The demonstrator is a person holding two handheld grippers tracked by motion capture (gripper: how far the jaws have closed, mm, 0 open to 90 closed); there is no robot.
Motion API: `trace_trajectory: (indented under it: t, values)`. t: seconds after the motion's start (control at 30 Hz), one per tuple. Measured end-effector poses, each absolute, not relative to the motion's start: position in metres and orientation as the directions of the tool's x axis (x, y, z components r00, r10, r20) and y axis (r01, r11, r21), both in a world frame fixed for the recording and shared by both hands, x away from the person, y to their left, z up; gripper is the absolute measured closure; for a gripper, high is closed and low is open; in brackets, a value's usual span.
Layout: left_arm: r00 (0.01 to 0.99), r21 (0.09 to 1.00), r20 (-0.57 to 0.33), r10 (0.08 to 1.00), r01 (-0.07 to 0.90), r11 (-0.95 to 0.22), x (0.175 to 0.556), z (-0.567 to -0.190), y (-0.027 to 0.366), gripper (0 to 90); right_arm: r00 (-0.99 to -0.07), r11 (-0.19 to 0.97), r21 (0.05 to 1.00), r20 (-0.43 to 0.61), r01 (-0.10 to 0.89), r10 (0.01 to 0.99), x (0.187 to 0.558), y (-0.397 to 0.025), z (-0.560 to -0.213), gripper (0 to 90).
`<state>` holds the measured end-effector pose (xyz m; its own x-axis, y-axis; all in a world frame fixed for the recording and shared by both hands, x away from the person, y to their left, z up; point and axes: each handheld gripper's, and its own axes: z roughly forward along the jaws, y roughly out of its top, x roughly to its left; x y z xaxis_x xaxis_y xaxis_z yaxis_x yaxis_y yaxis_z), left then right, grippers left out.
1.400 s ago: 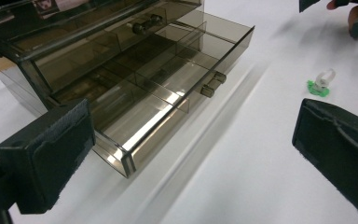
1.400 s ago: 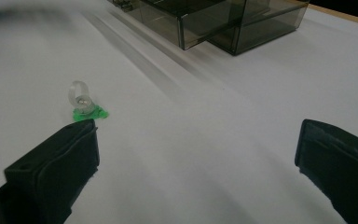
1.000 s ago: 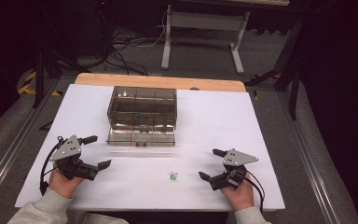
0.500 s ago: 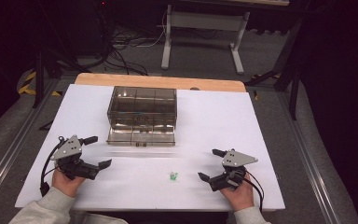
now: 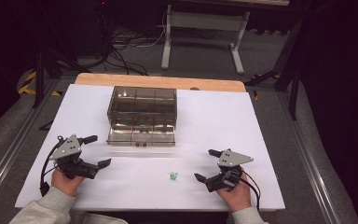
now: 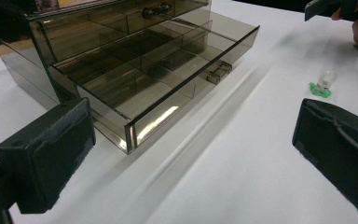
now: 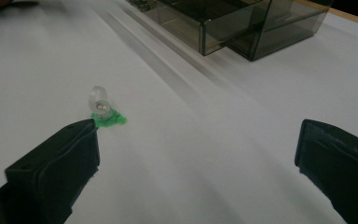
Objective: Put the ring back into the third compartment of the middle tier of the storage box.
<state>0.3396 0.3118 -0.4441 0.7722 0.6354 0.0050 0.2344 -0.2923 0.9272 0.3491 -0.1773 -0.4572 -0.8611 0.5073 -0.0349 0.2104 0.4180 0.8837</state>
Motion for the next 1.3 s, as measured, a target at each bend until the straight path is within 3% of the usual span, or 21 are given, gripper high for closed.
trace_trajectory:
  t: [1.3]
  values:
    - [0.763,0.918,-0.024,0.645,0.273,-0.289,0.341,-0.445,0.312,0.2,-0.927,0.527,0.827,-0.020,0.195,0.375,0.343,-0.100,-0.464,11.4]
